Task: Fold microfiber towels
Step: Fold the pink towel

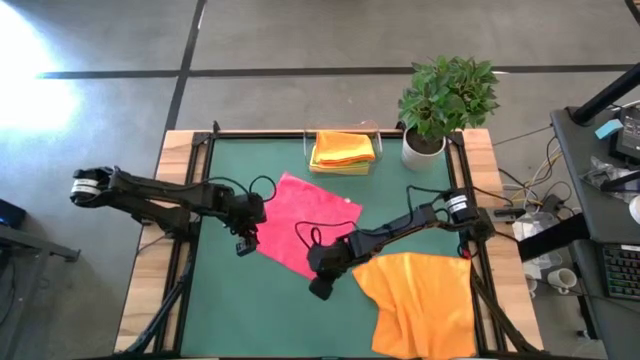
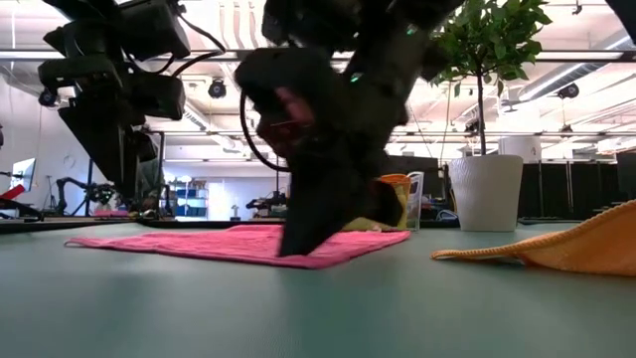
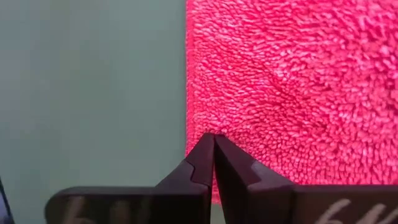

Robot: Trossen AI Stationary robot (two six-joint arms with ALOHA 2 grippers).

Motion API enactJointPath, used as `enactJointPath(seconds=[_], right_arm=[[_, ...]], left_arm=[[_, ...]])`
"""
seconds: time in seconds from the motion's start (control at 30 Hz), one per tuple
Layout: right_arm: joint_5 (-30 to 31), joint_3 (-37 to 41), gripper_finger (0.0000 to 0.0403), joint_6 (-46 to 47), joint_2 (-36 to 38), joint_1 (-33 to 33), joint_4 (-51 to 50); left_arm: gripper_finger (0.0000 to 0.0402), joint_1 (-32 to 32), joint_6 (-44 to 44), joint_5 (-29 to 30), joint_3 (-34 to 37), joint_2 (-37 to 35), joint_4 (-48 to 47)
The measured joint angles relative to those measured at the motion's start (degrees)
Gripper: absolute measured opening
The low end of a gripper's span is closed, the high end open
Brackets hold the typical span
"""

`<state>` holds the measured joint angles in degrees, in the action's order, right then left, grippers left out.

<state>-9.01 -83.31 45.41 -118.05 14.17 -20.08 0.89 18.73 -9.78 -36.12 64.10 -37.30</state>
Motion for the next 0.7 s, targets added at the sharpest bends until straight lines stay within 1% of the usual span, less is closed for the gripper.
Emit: enactJointPath(seconds=[0.2,0.4,0.5,0.63,0.7], right_arm=[[0.2,0.0,0.0009,1.1,1.1,3.3,-8.9],[1.6,-0.5,0.0009,3.3,2.2,5.3,-10.2],[4.9,-0.4,0.0009,1.6,4.4,6.7,-11.8],[12.8,-0.5,0.0009,0.0,9.4,8.0,-14.6],[16.5,-0.5,0.0009,-0.2,11.4,8.3,-16.8]], left_arm=[[0.0207,-1.6,-2.0,-0.1,0.0,0.0,-1.5],[0.0207,-8.4,-4.8,-0.2,0.0,0.0,-1.0],[0.0207,-12.7,-6.9,0.5,0.0,0.0,0.6],[0.0207,-17.9,-7.7,7.1,0.0,0.0,2.9],[0.0207,-19.9,-7.5,8.9,0.0,0.3,3.7]])
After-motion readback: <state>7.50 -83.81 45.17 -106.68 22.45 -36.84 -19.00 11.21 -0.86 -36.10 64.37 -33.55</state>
